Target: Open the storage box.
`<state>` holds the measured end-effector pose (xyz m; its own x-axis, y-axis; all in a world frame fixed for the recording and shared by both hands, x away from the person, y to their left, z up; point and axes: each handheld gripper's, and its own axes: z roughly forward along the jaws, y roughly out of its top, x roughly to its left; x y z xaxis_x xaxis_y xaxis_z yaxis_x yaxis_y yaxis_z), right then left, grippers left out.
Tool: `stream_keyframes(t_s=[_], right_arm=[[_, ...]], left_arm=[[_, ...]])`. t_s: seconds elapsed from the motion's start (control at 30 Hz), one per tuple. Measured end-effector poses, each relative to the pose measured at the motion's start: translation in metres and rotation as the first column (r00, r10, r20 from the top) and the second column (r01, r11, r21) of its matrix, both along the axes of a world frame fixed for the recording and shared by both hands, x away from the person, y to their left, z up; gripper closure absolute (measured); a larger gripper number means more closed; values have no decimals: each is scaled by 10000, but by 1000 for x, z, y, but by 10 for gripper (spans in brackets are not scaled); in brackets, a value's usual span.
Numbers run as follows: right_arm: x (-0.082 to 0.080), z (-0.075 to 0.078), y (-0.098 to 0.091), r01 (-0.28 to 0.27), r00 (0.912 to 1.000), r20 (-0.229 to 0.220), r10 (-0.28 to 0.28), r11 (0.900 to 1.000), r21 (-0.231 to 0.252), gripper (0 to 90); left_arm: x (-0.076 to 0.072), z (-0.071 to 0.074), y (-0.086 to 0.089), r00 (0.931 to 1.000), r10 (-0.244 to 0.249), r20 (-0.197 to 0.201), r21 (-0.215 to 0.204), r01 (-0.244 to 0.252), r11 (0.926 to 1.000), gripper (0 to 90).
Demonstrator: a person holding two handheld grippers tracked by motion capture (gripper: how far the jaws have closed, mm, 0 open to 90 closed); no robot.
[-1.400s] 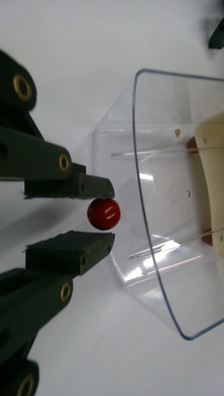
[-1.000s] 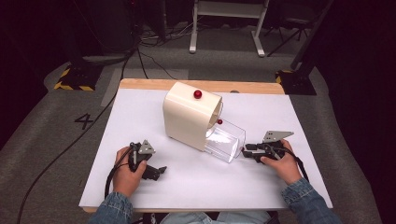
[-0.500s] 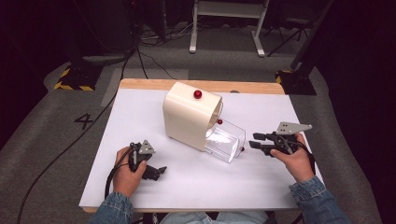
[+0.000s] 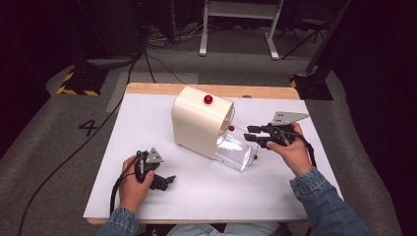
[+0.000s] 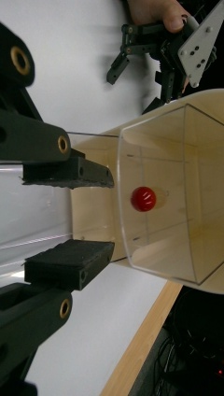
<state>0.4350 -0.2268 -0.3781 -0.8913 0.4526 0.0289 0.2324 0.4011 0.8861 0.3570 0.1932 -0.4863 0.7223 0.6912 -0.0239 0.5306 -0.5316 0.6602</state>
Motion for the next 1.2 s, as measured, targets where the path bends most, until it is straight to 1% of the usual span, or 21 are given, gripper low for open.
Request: stream_keyframes(t_s=[0.07, 0.23, 0.33, 0.43, 0.5, 0.6, 0.87, 0.93, 1.13, 1.17, 1.2], right_arm=[[4, -1, 7, -124, 9999, 24, 124, 9999, 40, 629], [11, -4, 25, -510, 9987, 3, 510, 9984, 227, 644], [14, -9, 33, -533, 9986, -34, 534, 9986, 61, 664], [17, -11, 36, -498, 9988, -11, 499, 9986, 159, 704], [17, -10, 36, -516, 9986, 80, 514, 9984, 219, 724], [17, -9, 37, -471, 9988, 117, 470, 9988, 108, 740], [16, -9, 36, -484, 9983, 315, 481, 9988, 84, 746], [15, -8, 34, -457, 9986, 288, 453, 9989, 128, 746], [10, -4, 27, -395, 9983, 426, 391, 9992, 106, 746], [6, -3, 20, -340, 9986, 407, 336, 9994, 108, 746], [5, -3, 18, -331, 9986, 413, 328, 9994, 74, 746]], left_arm=[[0, 0, 0, 10000, 3, -25, -20, -3, 10000, 0], [-1, 0, -1, 10000, 24, 60, 13, -24, 10000, 1], [-1, 0, -1, 10000, 10, 75, 14, -10, 10000, 2], [-1, 0, 0, 10000, 26, 42, -6, -26, 10000, 0], [-1, 0, 0, 10000, 19, 58, 1, -19, 10000, 1], [-1, 0, 0, 10000, 28, 46, -12, -28, 10000, 1], [-1, 0, 0, 10000, 10, 27, -3, -10, 10000, 0], [-1, 0, 0, 10000, 14, 17, -3, -14, 10000, 0], [-1, 0, 0, 10000, 16, 25, 0, -16, 10000, 0], [-1, 0, 0, 10000, 17, 15, 7, -17, 10000, 0], [0, 0, 0, 10000, 13, 18, 6, -13, 10000, 0]])
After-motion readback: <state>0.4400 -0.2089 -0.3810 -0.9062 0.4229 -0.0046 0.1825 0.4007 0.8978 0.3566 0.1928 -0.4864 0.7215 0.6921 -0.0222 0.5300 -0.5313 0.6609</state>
